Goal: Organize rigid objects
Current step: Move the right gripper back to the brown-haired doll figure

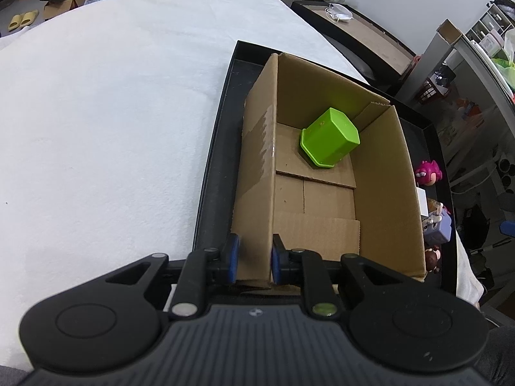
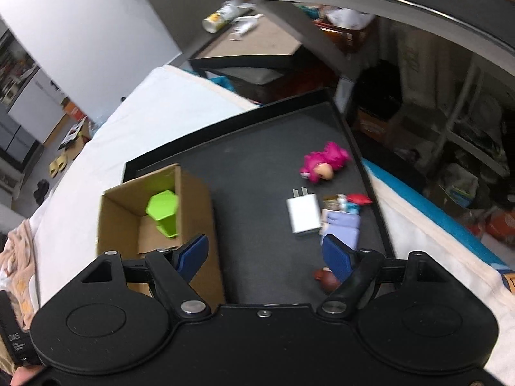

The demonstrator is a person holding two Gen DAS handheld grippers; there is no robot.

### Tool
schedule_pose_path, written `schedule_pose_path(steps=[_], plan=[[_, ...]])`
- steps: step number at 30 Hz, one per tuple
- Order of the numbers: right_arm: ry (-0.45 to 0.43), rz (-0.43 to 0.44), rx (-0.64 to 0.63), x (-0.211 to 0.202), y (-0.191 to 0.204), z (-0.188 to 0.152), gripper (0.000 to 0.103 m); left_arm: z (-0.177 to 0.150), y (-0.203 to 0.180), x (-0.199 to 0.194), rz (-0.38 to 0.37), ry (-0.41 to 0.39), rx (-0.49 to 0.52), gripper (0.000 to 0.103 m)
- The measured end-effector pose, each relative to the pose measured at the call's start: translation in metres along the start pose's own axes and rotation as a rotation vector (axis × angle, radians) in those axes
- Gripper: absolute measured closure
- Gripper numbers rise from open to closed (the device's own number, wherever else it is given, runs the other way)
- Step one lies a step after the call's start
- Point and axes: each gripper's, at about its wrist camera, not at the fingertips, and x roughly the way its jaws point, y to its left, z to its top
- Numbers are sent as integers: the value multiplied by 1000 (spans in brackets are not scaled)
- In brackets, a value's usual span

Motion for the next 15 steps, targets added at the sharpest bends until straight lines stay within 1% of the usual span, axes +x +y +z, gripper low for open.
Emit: schedule_pose_path(steps=[9, 15], plan=[[36, -37, 67, 11, -33, -3, 26, 0, 0, 0, 18, 3, -8, 87], [130, -78, 110, 34, -48, -11, 27, 0, -1, -1, 26, 4, -10, 87]])
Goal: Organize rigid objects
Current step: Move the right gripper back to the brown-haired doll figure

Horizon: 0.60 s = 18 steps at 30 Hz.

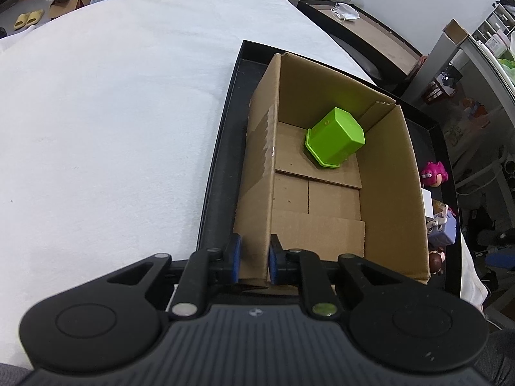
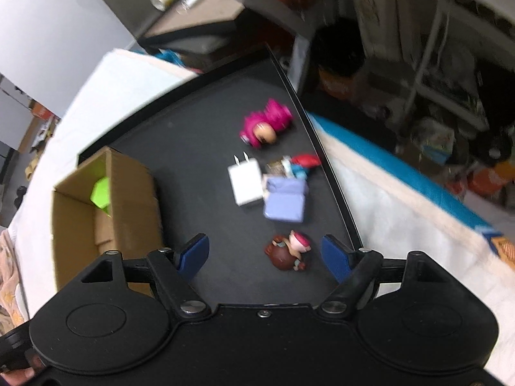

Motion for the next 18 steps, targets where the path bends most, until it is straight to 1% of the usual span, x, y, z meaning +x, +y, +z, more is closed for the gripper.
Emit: schedule_pose_path(steps=[8, 11, 14, 15, 18], plan=[[37, -32, 59, 26, -8, -3, 28, 1, -3, 1, 14, 2, 9, 87], [53, -59, 73, 36, -12, -2, 28, 1, -4, 1, 19, 4, 12, 87], [72, -58, 86, 47, -12, -4, 29, 2, -5, 2, 24, 5, 17, 87], [73, -58, 89, 50, -12, -5, 31, 1, -5, 2, 25, 5, 17, 87], [68, -77, 92, 59, -10, -7, 31, 1, -6, 2, 32, 9, 22, 87]])
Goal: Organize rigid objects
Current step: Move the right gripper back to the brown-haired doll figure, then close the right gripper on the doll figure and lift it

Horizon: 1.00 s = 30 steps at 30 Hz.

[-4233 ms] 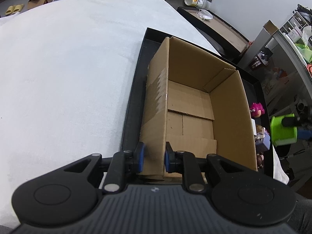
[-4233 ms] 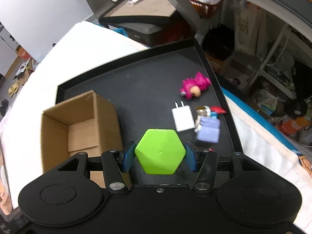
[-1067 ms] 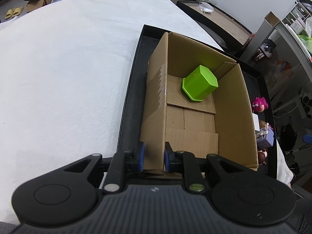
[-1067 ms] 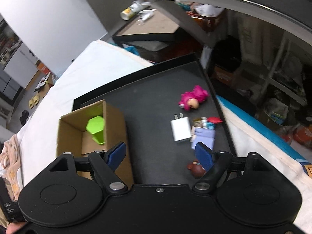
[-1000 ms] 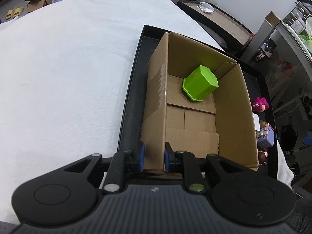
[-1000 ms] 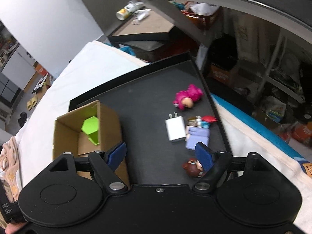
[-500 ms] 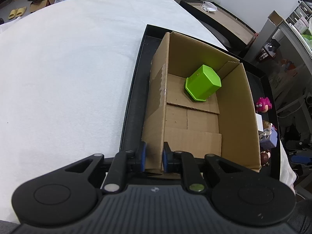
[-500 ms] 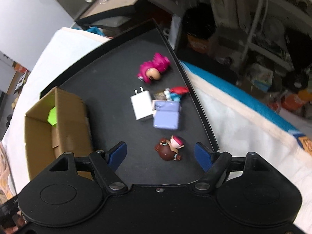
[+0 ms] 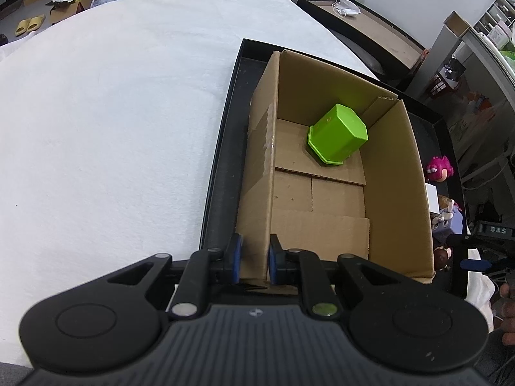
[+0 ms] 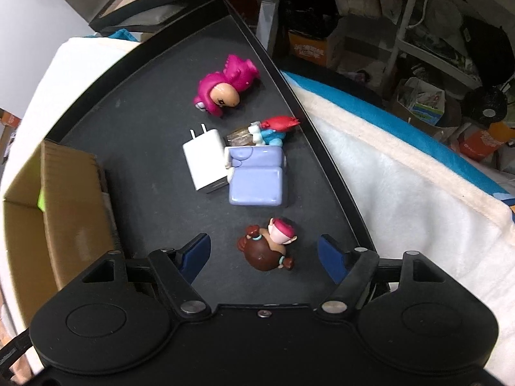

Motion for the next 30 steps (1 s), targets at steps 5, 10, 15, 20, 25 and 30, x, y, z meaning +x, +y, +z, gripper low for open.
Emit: schedule_pose_path(steps=[5, 10, 15, 20, 25, 30], plan=[[22, 0, 16, 14, 1, -2, 35, 1, -2, 1, 14, 5, 5, 87], [46, 18, 20, 24, 0, -4, 65, -2, -6, 3, 32, 2, 7, 87], [37, 57, 19, 22, -5, -6, 65, -3, -8, 4, 54, -3, 6, 89], [11, 90, 3, 16, -6, -6, 65, -2, -11, 5, 77, -2, 12, 89], [-25, 131, -27, 2, -5, -7, 65, -2, -14, 6, 93, -4, 14, 90], [-48, 176, -47, -15, 0, -5, 65, -1, -15, 7, 104, -3, 11, 90]])
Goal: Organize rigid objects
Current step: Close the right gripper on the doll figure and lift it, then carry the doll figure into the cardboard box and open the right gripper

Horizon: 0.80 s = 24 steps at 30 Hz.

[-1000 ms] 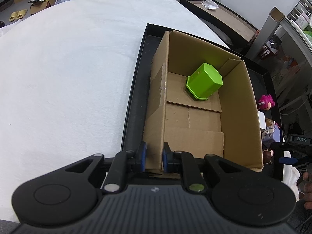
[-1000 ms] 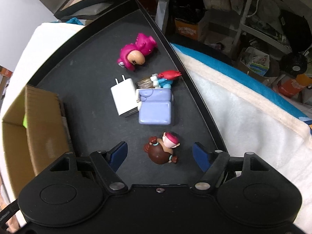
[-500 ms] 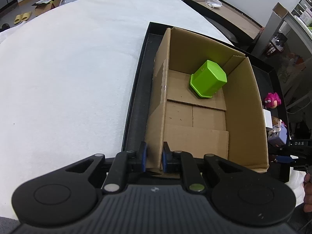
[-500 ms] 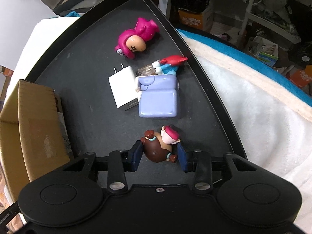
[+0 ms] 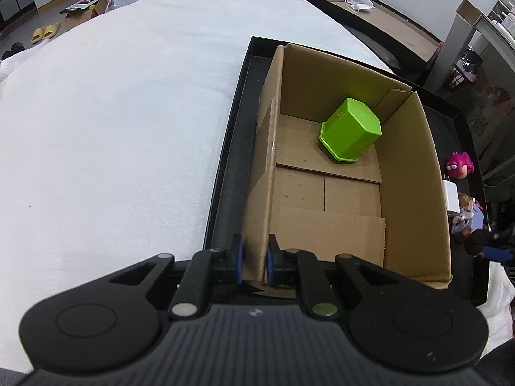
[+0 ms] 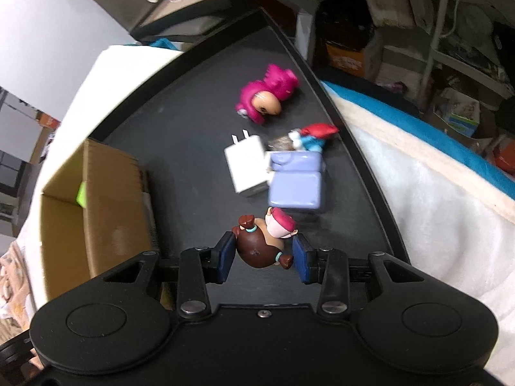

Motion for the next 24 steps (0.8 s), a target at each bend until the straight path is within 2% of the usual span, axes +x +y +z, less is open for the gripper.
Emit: schedule_pose_path(steps=[11, 24], plan=[[-48, 49, -54, -26, 29, 16, 65, 1, -1, -1, 9, 2, 4, 90], [-83, 74, -130, -43, 81, 18, 65, 1, 3, -3, -26, 5, 20, 90]])
